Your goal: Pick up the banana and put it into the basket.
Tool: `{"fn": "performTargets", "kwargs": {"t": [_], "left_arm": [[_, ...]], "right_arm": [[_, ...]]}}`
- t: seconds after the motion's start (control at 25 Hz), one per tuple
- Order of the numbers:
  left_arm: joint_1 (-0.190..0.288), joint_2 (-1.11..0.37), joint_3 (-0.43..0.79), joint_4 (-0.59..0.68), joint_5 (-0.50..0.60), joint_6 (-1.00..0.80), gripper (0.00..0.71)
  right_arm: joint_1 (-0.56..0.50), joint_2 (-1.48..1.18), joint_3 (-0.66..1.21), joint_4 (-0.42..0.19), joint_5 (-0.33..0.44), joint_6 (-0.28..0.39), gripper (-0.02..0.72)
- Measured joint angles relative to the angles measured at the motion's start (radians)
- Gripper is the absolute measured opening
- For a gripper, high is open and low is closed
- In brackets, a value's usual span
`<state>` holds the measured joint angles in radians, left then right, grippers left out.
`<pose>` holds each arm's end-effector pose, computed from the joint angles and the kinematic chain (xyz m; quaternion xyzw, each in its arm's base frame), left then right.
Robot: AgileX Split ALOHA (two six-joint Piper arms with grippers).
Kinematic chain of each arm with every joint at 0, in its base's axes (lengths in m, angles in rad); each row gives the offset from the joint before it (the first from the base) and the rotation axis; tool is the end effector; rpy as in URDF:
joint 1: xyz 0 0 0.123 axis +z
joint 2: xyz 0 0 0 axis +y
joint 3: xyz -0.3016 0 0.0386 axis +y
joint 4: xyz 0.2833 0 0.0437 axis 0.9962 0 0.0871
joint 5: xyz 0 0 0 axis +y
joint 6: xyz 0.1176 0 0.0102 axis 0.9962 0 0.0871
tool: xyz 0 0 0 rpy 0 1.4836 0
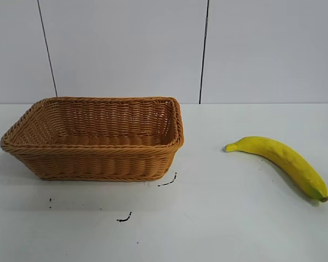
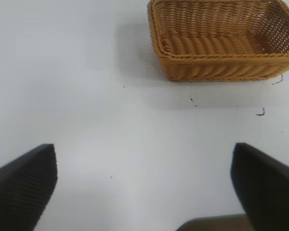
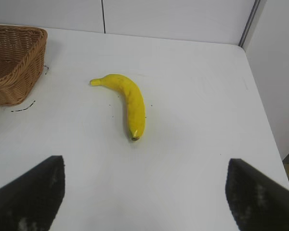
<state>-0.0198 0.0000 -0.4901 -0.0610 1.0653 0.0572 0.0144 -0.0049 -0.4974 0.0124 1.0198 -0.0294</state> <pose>0.0318 -0.0069 0.2783 0.0341 0.8559 -0.0208 0.5156 0.0327 0.0017 0.2855 -0.0186 0.8415 0.0021 0.5399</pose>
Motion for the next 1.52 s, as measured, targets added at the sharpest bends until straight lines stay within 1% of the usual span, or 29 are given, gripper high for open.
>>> {"fn": "performTargets", "kwargs": {"t": [0.4, 0.56, 0.72, 1.2, 1.44, 1.52], "left_arm": [[0.000, 0.000, 0.000, 0.000, 0.000, 0.000, 0.695], [0.000, 0.000, 0.000, 0.000, 0.000, 0.000, 0.695], [0.000, 0.000, 0.000, 0.000, 0.000, 0.000, 0.695], [0.000, 0.000, 0.000, 0.000, 0.000, 0.000, 0.695], [0.000, 0.000, 0.000, 0.000, 0.000, 0.000, 0.695], [0.000, 0.000, 0.000, 0.000, 0.000, 0.000, 0.695]], "right_arm": [[0.000, 0.000, 0.000, -0.001, -0.001, 0.003, 0.645], [0.000, 0.089, -0.036, 0.001, 0.001, 0.043, 0.645], [0.000, 0.294, -0.116, 0.001, -0.001, 0.063, 0.645], [0.000, 0.993, -0.444, 0.001, -0.003, 0.063, 0.645], [0.000, 1.261, -0.630, 0.001, -0.004, 0.062, 0.645], [0.000, 1.341, -0.694, 0.001, -0.004, 0.052, 0.645]]}}
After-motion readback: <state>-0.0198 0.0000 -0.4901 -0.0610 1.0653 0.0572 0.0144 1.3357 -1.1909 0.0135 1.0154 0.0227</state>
